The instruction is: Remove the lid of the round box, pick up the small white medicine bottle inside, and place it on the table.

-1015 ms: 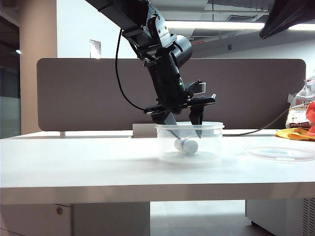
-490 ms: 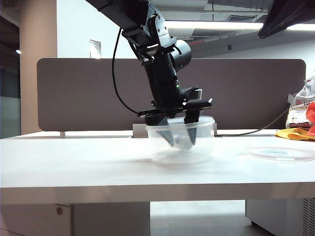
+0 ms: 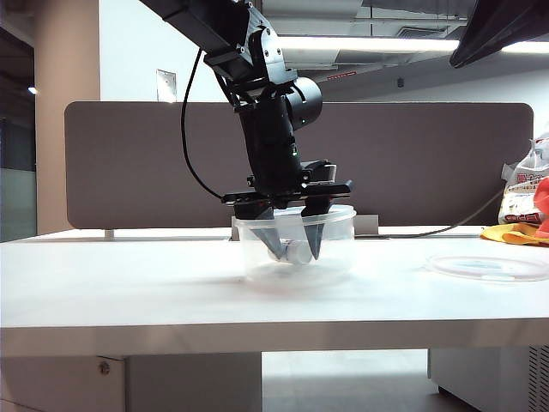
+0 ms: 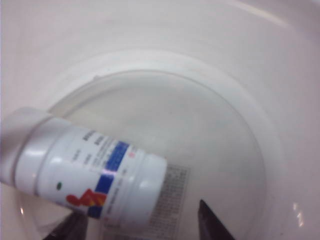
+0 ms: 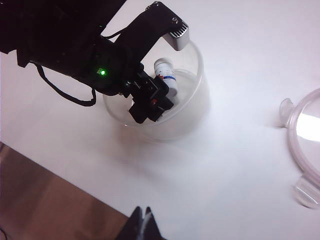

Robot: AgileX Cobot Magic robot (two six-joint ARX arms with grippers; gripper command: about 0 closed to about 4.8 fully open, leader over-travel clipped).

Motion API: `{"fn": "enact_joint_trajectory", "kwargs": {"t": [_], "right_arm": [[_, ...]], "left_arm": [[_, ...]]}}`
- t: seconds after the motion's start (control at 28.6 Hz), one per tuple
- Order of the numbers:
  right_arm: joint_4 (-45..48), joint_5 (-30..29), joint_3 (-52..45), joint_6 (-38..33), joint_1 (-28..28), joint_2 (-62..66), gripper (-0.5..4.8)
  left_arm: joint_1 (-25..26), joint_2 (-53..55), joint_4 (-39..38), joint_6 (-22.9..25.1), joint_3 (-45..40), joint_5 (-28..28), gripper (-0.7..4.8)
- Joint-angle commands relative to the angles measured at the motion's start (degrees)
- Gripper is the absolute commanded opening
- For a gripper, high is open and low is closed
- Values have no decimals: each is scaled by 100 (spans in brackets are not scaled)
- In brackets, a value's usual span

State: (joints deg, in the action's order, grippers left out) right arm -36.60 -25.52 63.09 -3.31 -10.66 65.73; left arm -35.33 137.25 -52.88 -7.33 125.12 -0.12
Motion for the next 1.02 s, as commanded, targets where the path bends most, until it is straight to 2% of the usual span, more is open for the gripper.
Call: {"fn": "enact_joint_trajectory", "kwargs": {"t": [0.04, 0.49, 0.84, 1.02], "right_arm": [[59, -28, 26, 35, -7, -22, -6], [85, -26, 26, 35, -7, -20, -6], [81, -31, 26, 35, -7, -20, -6], [85, -31, 26, 35, -7, -20, -6]], "left_arm": [[-11, -11, 52, -13, 11, -9, 287], [26, -9, 140, 109, 625, -146, 310], [24, 0, 254, 131, 619, -129, 310], [24, 2, 26, 133, 610, -133, 310]]}}
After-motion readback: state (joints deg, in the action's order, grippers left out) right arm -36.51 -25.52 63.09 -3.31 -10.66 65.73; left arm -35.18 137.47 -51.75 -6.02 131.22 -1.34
